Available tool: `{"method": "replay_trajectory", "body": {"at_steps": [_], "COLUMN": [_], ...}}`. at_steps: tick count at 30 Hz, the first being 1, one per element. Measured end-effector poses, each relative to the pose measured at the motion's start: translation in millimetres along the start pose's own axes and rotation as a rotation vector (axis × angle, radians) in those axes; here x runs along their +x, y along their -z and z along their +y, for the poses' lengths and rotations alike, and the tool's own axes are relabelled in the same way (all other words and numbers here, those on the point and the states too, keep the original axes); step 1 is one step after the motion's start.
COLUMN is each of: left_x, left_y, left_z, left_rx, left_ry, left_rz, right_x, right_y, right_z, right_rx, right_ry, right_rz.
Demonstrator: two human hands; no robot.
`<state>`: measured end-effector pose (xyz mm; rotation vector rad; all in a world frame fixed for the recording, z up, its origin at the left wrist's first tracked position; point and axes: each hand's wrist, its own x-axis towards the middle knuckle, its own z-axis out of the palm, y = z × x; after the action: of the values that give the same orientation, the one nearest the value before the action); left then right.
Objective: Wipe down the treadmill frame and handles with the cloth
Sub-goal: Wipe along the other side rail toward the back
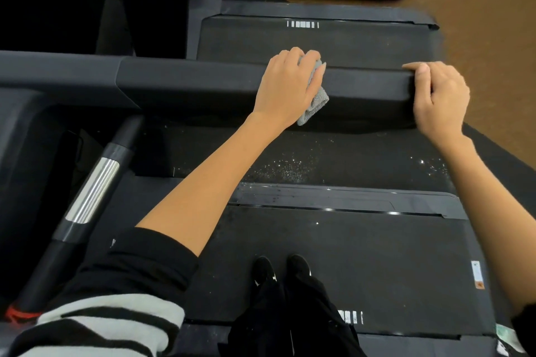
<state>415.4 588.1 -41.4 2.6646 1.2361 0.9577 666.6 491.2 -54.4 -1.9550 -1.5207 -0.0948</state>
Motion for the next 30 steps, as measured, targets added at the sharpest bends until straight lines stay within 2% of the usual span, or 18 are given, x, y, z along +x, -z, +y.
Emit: {"method": "replay_trajectory", "body": {"at_steps": [4,7,14,17,23,27,30], "left_x": [5.0,12.3,32.1,36.5,42.5,43.0,41.7], "left_y": [-11.5,-18.9,-47.6,-57.3,-67.1,-61.2,-53.8], "left_z": [13.8,31.0,90.0,107.7,131.8,118.0,101.9], "left_rx": [0.027,0.009,0.012,0.076,-0.056,-0.110,-0.168], "left_ry": [0.073,0.089,0.083,0.031,-0.111,-0.292,-0.341], "left_rz": [0.077,0.094,-0.025,-0.138,-0.251,-0.333,-0.359], "right_x": [-3.4,-3.3,-3.9,-4.3,-2.8,-2.3,-1.4], "right_y": [-10.2,-11.8,-14.9,-15.3,-6.2,0.4,2.7], "right_z": [-1.8,-1.8,-0.7,0.1,-4.9,-8.1,-9.0], "right_rx": [-0.015,-0.027,-0.008,0.050,0.350,0.489,0.508], "right_ry": [-0.030,-0.030,-0.035,-0.069,-0.225,-0.260,-0.265], "right_rz": [0.143,0.176,0.213,0.222,0.197,0.203,0.203]}}
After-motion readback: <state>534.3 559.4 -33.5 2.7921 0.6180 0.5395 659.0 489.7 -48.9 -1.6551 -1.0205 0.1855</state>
